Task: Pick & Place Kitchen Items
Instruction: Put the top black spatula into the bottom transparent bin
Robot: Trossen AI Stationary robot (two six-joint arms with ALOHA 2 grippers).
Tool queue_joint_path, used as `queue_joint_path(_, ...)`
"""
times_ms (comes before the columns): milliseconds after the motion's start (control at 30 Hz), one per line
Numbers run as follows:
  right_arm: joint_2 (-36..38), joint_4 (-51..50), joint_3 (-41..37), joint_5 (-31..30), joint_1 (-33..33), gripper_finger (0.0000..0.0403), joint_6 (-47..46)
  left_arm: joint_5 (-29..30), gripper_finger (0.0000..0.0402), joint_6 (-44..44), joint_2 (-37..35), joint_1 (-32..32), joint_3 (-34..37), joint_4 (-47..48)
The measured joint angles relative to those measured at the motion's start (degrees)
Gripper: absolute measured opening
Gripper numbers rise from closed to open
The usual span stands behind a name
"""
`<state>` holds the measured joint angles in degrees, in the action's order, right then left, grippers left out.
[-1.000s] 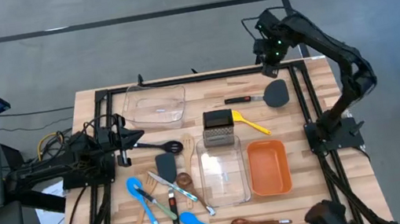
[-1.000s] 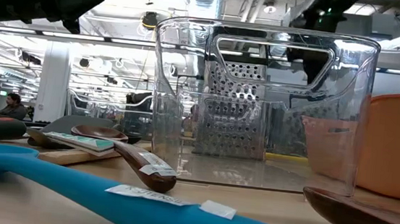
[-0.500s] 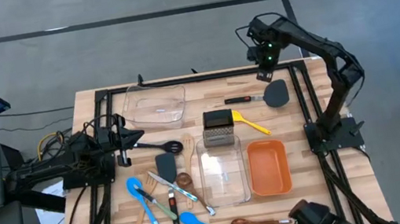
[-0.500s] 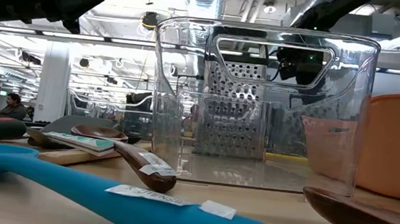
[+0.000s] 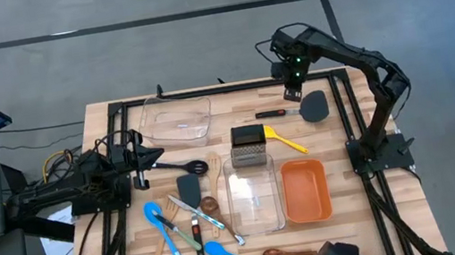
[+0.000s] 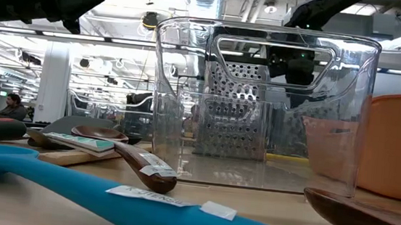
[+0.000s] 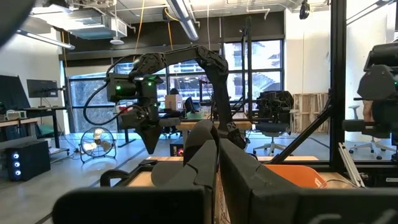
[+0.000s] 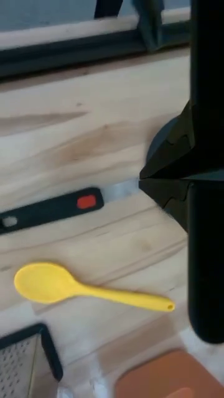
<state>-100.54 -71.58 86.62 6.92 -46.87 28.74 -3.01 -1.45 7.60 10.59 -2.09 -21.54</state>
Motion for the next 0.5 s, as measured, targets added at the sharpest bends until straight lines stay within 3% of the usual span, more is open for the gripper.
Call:
queue_joint_path(200,1.2,3.2,-7.1,1.0,1.2,0.0000,-0.4,0.0,0.0008,0.0,0.0,0.0,0.0,0.0)
queue_joint_path(500,7.4,20.2,-22.3,0.7,1.1,0.0000,-0.3,0.0,0.0008,-0.1,0.0,0.0,0.0,0.0)
